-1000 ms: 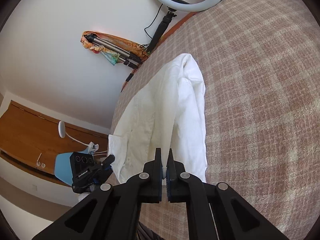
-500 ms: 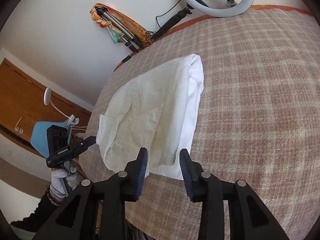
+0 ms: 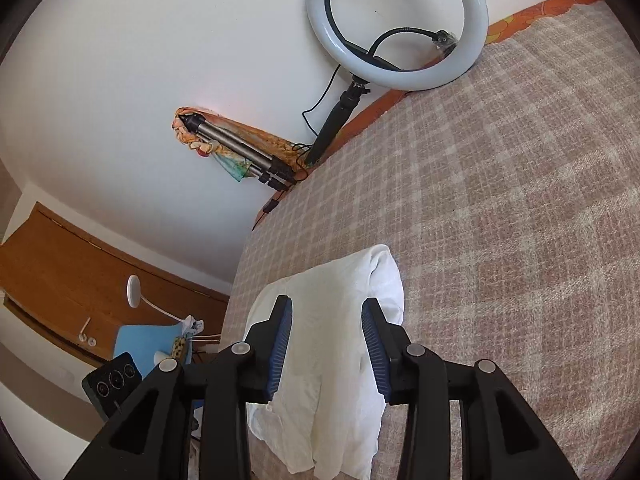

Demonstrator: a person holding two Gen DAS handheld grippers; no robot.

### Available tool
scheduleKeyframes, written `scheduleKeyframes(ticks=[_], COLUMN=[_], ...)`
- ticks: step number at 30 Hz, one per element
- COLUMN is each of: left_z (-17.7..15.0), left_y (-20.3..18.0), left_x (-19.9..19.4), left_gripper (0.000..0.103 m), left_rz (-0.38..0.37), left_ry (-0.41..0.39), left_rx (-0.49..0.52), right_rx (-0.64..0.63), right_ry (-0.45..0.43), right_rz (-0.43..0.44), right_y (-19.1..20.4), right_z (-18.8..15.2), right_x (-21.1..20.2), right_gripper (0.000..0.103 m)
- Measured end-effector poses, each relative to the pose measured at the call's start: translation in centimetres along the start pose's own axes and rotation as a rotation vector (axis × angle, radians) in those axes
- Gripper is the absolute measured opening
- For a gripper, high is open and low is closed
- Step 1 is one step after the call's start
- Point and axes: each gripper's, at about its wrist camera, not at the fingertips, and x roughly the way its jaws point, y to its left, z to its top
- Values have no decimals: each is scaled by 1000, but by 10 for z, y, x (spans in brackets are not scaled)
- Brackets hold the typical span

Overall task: Fold small clothes
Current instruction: 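Press and straighten the folded bundle with both tools, then open both tools and lift them away from the folded shirt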

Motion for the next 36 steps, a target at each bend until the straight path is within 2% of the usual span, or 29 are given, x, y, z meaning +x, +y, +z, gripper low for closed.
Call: scheduleKeyframes(ticks=[3, 7, 10, 15, 18, 23, 25, 28, 30, 33, 36], left_z=[4, -1, -8, -20, -30, -34, -35, -35, -36, -34, -32], left_y=[-13, -26, -33, -15, -13, -10, -11, -13, -13, -12, -13], left_x=[30, 54, 66, 86, 90, 91, 91, 90, 89, 89, 78], left_gripper=[40, 40, 40, 40, 40, 39, 39, 39, 39, 39, 40], left_rz=[-20, -23, 25, 14, 15, 1, 4, 3, -2, -6, -43], left_ry=[30, 68, 77, 153, 176, 182, 179, 177, 172, 169, 158], left_rx=[32, 70, 155, 111, 127, 113, 123, 121, 116, 108, 72], right_rx=[53, 87, 100, 186, 212, 192, 197, 125, 41, -98, -276], right_ry=[13, 73, 110, 128, 93, 1, -10, -1, 10, 34, 66], right_rz=[30, 75, 77, 151, 128, 28, 51, 21, 9, -9, -181], right_y=[-13, -22, -26, -41, -48, -47, -46, -30, -10, 23, 49], right_z=[8, 10, 10, 15, 24, 41, 46, 49, 44, 28, 10], right_x=[15, 39, 55, 76, 80, 72, 67, 58, 53, 50, 59], right_gripper=[39, 40, 40, 43, 42, 8, 7, 10, 19, 21, 23])
